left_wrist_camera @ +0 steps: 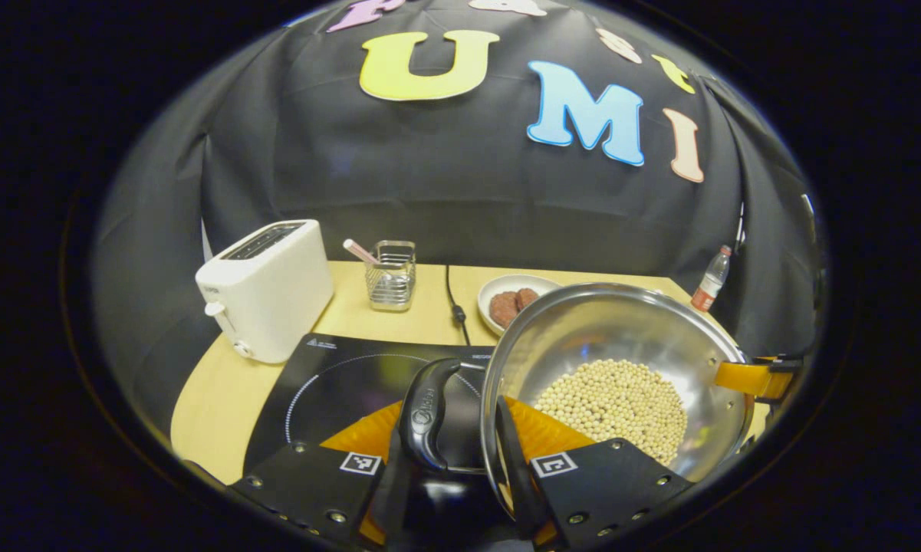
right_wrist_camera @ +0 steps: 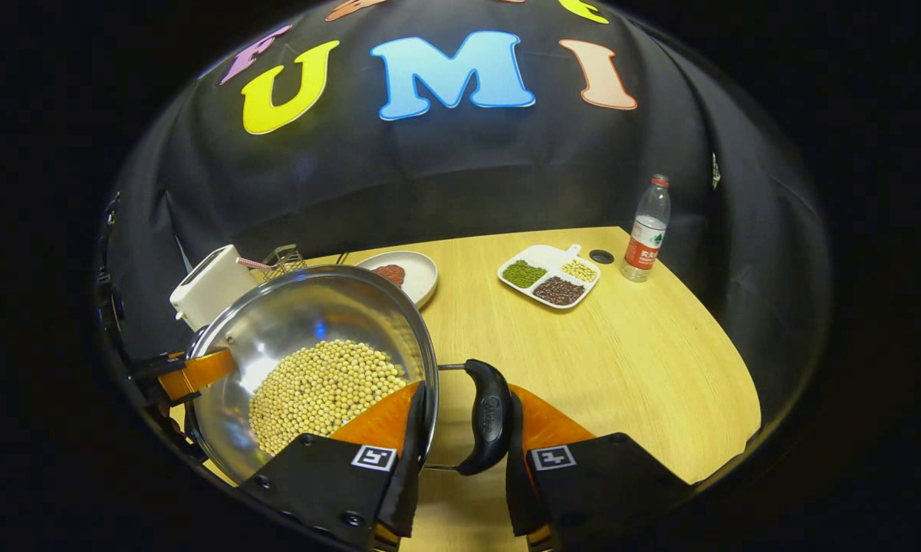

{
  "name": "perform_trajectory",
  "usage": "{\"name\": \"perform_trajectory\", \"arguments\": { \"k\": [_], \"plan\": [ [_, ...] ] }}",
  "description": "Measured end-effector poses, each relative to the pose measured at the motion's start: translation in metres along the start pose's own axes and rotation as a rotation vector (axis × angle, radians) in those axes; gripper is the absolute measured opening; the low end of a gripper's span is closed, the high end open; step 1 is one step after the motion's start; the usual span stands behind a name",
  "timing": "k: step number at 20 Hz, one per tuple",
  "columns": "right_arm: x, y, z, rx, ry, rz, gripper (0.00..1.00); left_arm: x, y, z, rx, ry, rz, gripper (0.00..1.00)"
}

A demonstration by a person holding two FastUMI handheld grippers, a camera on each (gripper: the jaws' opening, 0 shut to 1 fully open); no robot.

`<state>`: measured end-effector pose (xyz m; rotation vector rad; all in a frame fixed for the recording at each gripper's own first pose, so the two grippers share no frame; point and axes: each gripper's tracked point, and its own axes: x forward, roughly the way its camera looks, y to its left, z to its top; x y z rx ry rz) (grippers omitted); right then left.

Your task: First push the handle of the pot to place it horizontally, then grasp the pot with both hands and set it on the induction cooktop.

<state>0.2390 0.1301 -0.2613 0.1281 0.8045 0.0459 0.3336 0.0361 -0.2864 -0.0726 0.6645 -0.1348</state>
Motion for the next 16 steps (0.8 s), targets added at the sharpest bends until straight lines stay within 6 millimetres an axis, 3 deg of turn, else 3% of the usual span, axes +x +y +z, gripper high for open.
{"name": "perform_trajectory", "arguments": {
  "k": [1, 2, 4, 6, 8, 14, 15, 16],
  "plan": [
    [0.002, 0.007, 0.000, -0.003, 0.000, 0.002, 0.46, -0.001, 0.008, 0.000, -0.001, 0.000, 0.002, 0.59],
    [0.004, 0.014, 0.000, -0.004, 0.003, 0.004, 0.46, -0.001, 0.016, 0.002, -0.002, -0.001, 0.006, 0.52],
    [0.007, 0.029, -0.001, -0.004, 0.005, 0.010, 0.49, -0.001, 0.031, 0.002, -0.002, -0.001, 0.013, 0.56],
    [0.011, 0.043, 0.000, -0.004, 0.004, 0.015, 0.49, 0.000, 0.046, 0.005, -0.005, -0.001, 0.020, 0.52],
    [0.015, 0.057, 0.002, 0.000, 0.002, 0.020, 0.46, 0.002, 0.061, 0.006, -0.006, -0.002, 0.026, 0.59],
    [0.027, 0.095, -0.003, 0.006, 0.023, 0.036, 0.49, 0.005, 0.102, 0.005, -0.007, 0.003, 0.048, 0.55],
    [0.029, 0.102, -0.003, 0.005, 0.025, 0.040, 0.46, 0.006, 0.108, 0.004, -0.011, 0.002, 0.054, 0.55],
    [0.031, 0.107, -0.004, 0.005, 0.023, 0.043, 0.49, 0.006, 0.115, 0.004, -0.012, 0.000, 0.057, 0.55]
  ]
}}
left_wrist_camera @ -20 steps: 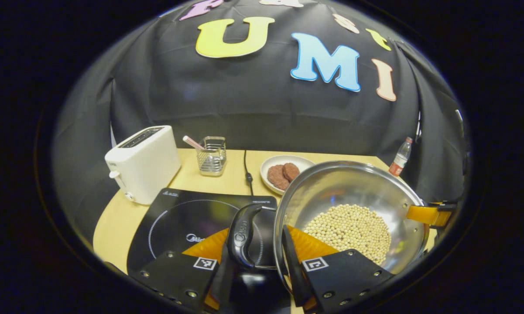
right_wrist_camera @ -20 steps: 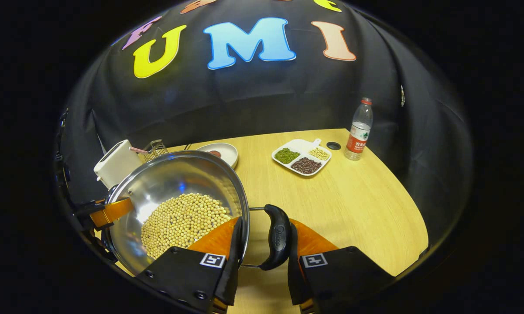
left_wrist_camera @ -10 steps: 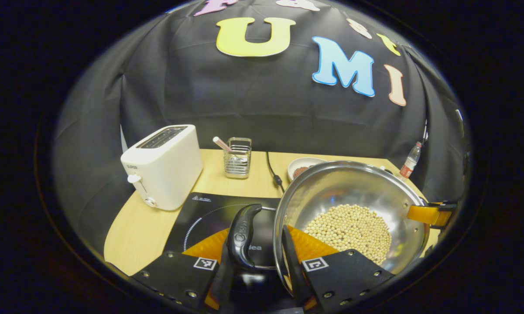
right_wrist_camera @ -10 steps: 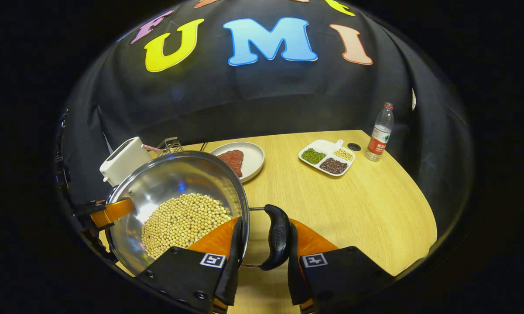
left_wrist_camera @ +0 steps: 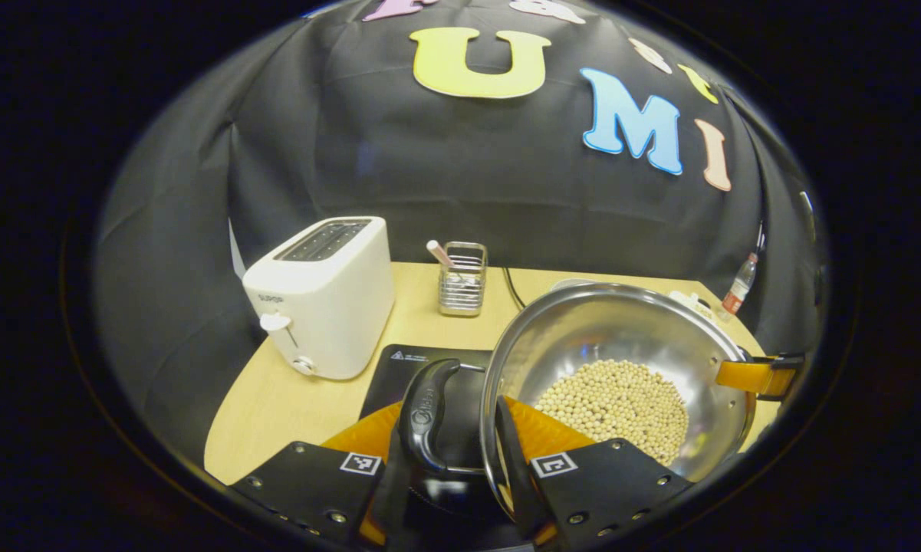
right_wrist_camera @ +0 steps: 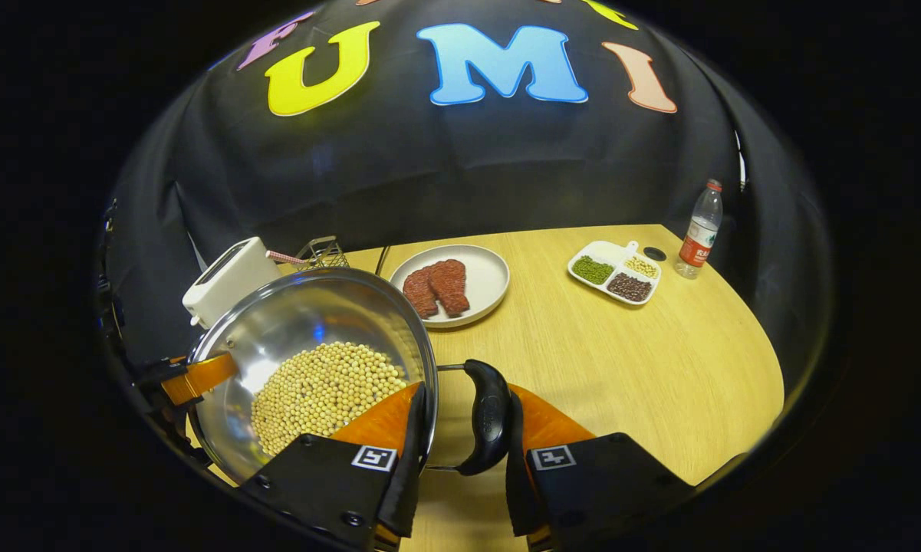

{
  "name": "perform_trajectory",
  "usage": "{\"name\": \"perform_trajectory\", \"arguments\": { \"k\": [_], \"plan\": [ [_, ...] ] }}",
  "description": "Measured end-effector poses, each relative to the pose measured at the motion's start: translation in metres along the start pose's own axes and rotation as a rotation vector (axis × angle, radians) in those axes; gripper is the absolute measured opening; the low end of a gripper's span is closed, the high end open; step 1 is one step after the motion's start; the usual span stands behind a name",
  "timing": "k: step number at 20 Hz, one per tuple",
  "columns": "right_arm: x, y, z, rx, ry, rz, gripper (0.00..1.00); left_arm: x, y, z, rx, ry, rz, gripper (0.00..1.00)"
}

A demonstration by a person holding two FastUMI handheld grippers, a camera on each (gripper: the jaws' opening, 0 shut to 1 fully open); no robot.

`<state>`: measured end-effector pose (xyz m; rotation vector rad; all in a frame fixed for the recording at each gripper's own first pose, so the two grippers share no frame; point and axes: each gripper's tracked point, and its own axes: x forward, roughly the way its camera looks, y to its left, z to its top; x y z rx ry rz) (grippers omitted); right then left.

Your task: First push the handle of the pot to place it horizontally, then grasp the pot with both hands and set it on the induction cooktop.

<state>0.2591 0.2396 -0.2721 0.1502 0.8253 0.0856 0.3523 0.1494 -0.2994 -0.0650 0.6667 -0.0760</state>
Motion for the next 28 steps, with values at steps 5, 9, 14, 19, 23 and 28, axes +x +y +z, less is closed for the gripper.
{"name": "perform_trajectory", "arguments": {
  "k": [5, 9, 14, 19, 23, 28],
  "plan": [
    [0.007, 0.028, -0.001, -0.004, -0.005, 0.016, 0.49, 0.003, 0.030, 0.001, -0.010, 0.001, 0.013, 0.55],
    [0.013, 0.046, -0.006, 0.008, 0.005, 0.025, 0.46, 0.007, 0.050, 0.005, 0.002, 0.008, 0.015, 0.55],
    [0.024, 0.059, -0.014, 0.014, 0.034, 0.028, 0.49, 0.016, 0.068, -0.003, 0.006, 0.028, 0.019, 0.59],
    [0.029, 0.068, -0.019, 0.021, 0.059, 0.036, 0.49, 0.027, 0.075, -0.007, 0.009, 0.036, 0.019, 0.55],
    [0.033, 0.072, -0.019, 0.016, 0.063, 0.039, 0.49, 0.027, 0.082, -0.012, -0.005, 0.042, 0.019, 0.56],
    [0.035, 0.073, -0.018, 0.012, 0.061, 0.039, 0.47, 0.030, 0.084, -0.015, -0.019, 0.045, 0.019, 0.57]
  ]
}}
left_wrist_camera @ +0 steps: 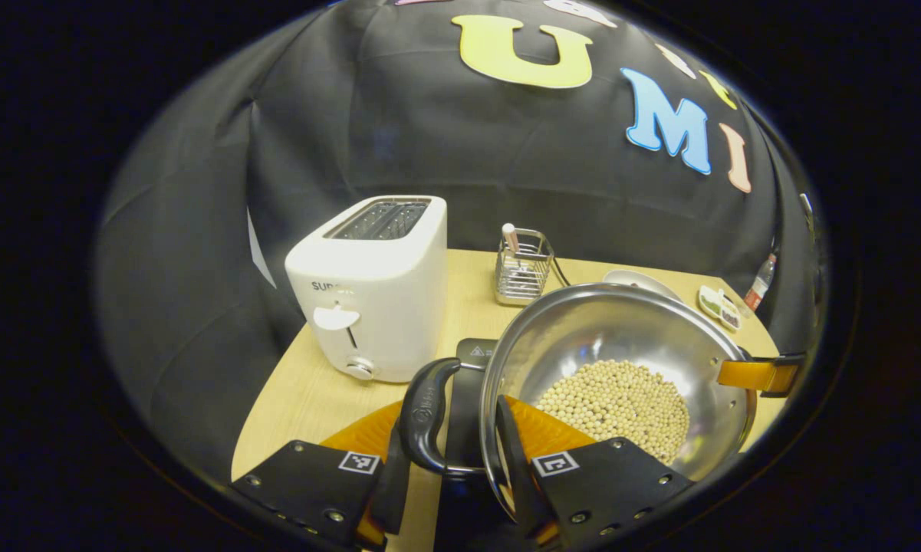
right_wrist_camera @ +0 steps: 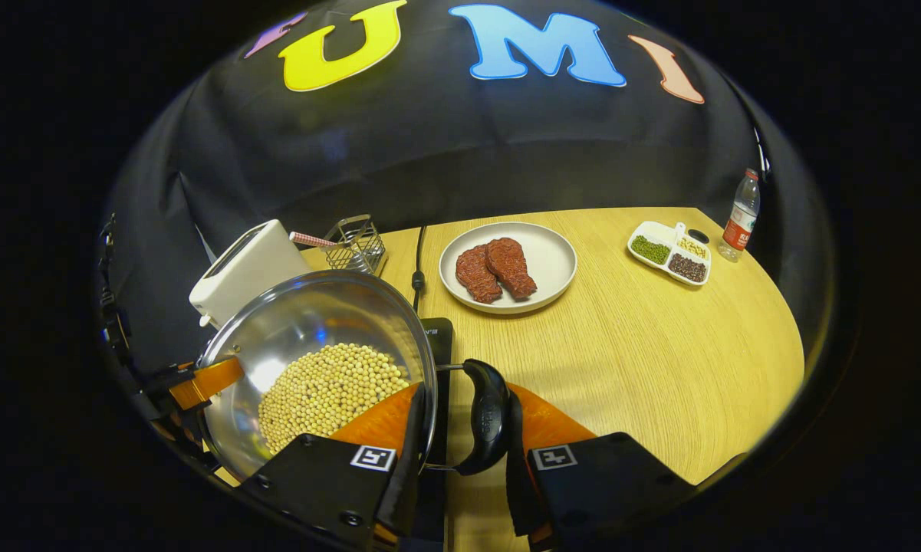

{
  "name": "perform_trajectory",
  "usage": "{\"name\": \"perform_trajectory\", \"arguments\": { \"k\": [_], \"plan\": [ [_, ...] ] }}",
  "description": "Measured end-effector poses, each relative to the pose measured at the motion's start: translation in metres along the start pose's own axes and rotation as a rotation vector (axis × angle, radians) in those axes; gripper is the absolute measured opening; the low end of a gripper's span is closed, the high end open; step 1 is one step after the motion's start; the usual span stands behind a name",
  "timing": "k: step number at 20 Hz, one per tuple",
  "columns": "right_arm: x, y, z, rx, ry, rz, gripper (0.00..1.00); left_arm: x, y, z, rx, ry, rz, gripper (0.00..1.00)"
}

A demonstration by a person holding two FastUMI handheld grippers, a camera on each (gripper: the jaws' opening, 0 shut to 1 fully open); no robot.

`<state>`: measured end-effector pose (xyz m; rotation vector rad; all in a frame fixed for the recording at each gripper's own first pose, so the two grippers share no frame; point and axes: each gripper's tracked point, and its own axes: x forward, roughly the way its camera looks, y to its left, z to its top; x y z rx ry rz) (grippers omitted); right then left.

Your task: First push the handle of the pot to place it horizontally, then grasp the pot with both hands and set it on the induction cooktop.

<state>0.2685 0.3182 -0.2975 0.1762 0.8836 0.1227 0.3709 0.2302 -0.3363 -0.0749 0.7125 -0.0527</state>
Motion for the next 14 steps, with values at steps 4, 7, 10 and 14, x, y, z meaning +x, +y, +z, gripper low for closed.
{"name": "perform_trajectory", "arguments": {
  "k": [4, 7, 10, 14],
  "plan": [
    [-0.003, 0.000, 0.000, -0.001, -0.002, 0.003, 0.51, -0.003, 0.003, -0.004, -0.013, 0.003, 0.017, 0.58],
    [-0.003, 0.006, 0.002, 0.003, -0.006, 0.024, 0.57, -0.005, 0.003, 0.005, -0.023, -0.036, 0.030, 0.66],
    [-0.011, 0.012, 0.011, 0.015, -0.052, 0.037, 0.80, -0.008, -0.001, 0.018, -0.017, -0.084, 0.032, 0.87],
    [-0.022, 0.004, 0.015, -0.025, -0.085, 0.025, 0.98, -0.019, 0.002, 0.024, -0.020, -0.111, 0.057, 0.84]
  ]
}}
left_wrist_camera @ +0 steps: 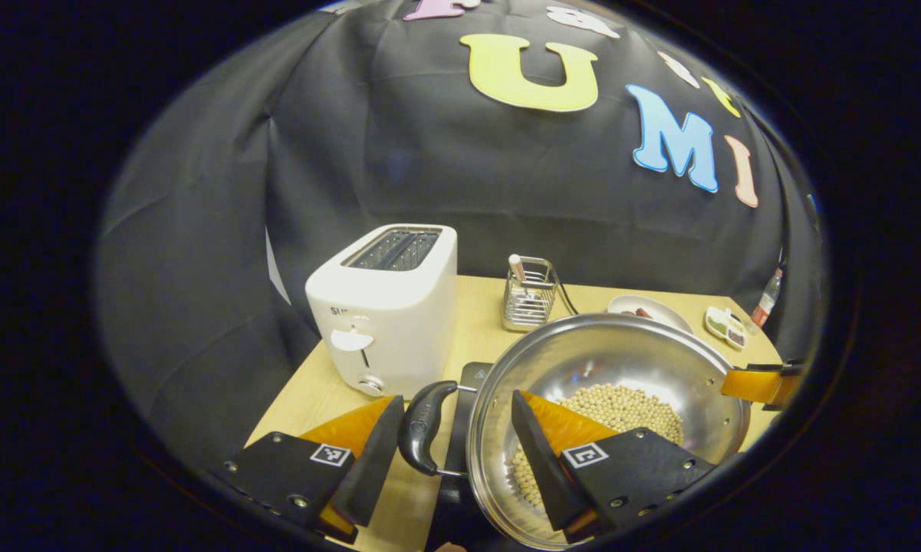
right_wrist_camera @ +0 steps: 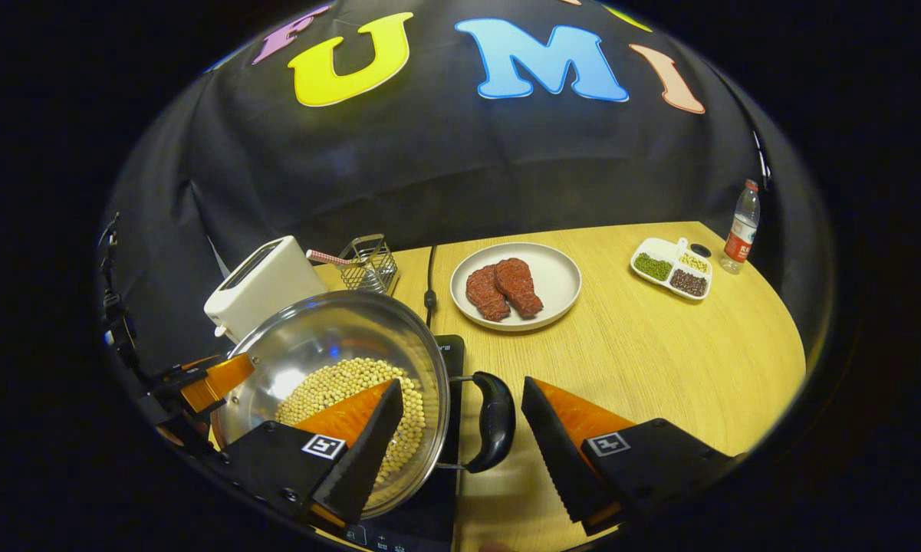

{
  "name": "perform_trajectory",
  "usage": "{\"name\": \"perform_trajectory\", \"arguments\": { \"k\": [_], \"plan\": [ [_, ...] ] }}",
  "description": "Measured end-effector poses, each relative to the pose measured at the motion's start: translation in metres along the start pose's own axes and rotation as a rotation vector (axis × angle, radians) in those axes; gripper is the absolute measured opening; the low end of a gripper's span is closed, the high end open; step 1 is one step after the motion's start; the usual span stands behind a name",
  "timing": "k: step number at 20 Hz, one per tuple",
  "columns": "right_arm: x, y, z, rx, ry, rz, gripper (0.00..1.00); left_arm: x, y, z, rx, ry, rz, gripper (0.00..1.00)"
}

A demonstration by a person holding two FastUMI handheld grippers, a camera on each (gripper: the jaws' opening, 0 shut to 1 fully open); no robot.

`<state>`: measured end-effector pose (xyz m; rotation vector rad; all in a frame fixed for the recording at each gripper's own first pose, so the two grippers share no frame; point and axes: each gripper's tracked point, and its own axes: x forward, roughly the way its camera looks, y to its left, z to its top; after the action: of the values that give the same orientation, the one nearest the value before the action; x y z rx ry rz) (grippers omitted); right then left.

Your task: First push the handle of the pot to place it horizontally, then grasp the pot with both hands and set it on the induction cooktop.

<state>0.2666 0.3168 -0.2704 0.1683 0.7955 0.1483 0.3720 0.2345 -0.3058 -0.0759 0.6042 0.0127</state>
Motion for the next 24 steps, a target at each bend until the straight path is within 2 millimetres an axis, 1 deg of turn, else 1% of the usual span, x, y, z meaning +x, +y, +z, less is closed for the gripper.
{"name": "perform_trajectory", "arguments": {
  "k": [3, 6, 8, 9, 10, 11, 12, 13, 14, 17, 18, 19, 20, 22, 23, 24],
  "plan": [
    [-0.018, -0.004, 0.018, -0.025, -0.067, 0.015, 0.98, -0.017, -0.001, 0.014, -0.004, -0.050, 0.022, 0.84],
    [-0.043, -0.021, 0.039, -0.042, -0.149, 0.018, 0.98, -0.041, -0.006, 0.038, 0.008, -0.118, 0.052, 0.84],
    [-0.059, -0.033, 0.048, -0.052, -0.188, 0.018, 0.98, -0.061, -0.019, 0.053, 0.009, -0.166, 0.061, 0.84],
    [-0.069, -0.041, 0.052, -0.058, -0.210, 0.018, 0.98, -0.070, -0.027, 0.059, 0.009, -0.189, 0.061, 0.82],
    [-0.079, -0.049, 0.055, -0.063, -0.233, 0.019, 0.98, -0.080, -0.037, 0.066, 0.008, -0.207, 0.062, 0.81],
    [-0.092, -0.057, 0.057, -0.070, -0.254, 0.020, 0.98, -0.091, -0.049, 0.069, 0.008, -0.221, 0.061, 0.84],
    [-0.105, -0.066, 0.058, -0.078, -0.275, 0.022, 0.98, -0.102, -0.061, 0.073, 0.006, -0.235, 0.059, 0.81],
    [-0.116, -0.075, 0.059, -0.085, -0.294, 0.021, 0.98, -0.114, -0.076, 0.075, 0.005, -0.247, 0.053, 0.84],
    [-0.128, -0.085, 0.060, -0.090, -0.311, 0.018, 0.98, -0.125, -0.091, 0.077, 0.007, -0.259, 0.048, 0.81],
    [-0.164, -0.115, 0.059, -0.089, -0.353, 0.013, 0.98, -0.162, -0.138, 0.082, 0.031, -0.297, 0.023, 0.81],
    [-0.175, -0.125, 0.058, -0.086, -0.368, 0.011, 0.98, -0.174, -0.154, 0.084, 0.043, -0.312, 0.014, 0.84],
    [-0.186, -0.137, 0.058, -0.085, -0.381, 0.006, 0.98, -0.187, -0.171, 0.086, 0.051, -0.329, 0.004, 0.84],
    [-0.198, -0.148, 0.056, -0.086, -0.393, 0.003, 0.98, -0.199, -0.187, 0.087, 0.054, -0.348, -0.006, 0.81],
    [-0.219, -0.171, 0.052, -0.087, -0.414, -0.006, 0.98, -0.221, -0.217, 0.084, 0.048, -0.368, -0.023, 0.81],
    [-0.228, -0.180, 0.049, -0.085, -0.423, -0.010, 0.98, -0.232, -0.228, 0.081, 0.043, -0.376, -0.028, 0.81],
    [-0.238, -0.191, 0.046, -0.082, -0.430, -0.018, 0.98, -0.243, -0.238, 0.078, 0.038, -0.383, -0.033, 0.84]
  ]
}}
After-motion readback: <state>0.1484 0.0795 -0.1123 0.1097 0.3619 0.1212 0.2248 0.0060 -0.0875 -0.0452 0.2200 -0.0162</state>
